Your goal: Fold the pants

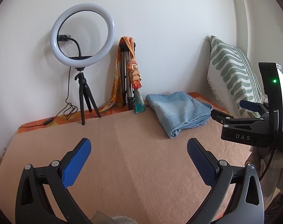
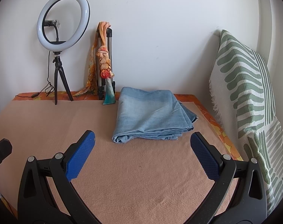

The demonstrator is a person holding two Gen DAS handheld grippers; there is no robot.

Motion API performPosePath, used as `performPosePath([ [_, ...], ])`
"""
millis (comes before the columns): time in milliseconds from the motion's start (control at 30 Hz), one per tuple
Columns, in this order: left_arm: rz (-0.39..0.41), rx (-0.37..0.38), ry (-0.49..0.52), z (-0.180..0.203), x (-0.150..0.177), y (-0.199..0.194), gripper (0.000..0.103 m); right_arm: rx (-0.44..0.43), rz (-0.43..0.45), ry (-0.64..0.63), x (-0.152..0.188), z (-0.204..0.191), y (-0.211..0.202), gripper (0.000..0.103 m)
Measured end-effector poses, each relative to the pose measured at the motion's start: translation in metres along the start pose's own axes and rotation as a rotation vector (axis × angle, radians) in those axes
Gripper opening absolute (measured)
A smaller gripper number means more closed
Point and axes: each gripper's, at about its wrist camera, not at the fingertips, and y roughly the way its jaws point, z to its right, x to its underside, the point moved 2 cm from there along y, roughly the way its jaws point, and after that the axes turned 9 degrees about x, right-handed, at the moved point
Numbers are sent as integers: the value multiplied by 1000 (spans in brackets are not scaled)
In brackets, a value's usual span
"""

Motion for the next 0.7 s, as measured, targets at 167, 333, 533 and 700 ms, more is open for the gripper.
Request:
performPosePath([
  [167,0,-1,0,0,0,0,102,-1,0,-1,1,0,1,103],
  [333,-1,-3,0,0,1,1,102,-1,0,-2,1,-1,1,103],
  [533,-11,-7,-10,-2,3,5,102,-2,0,-3,2,0,3,103],
  [700,-14,3,-15,-2,3,5,102,-2,-1,-4,2,0,3,103],
])
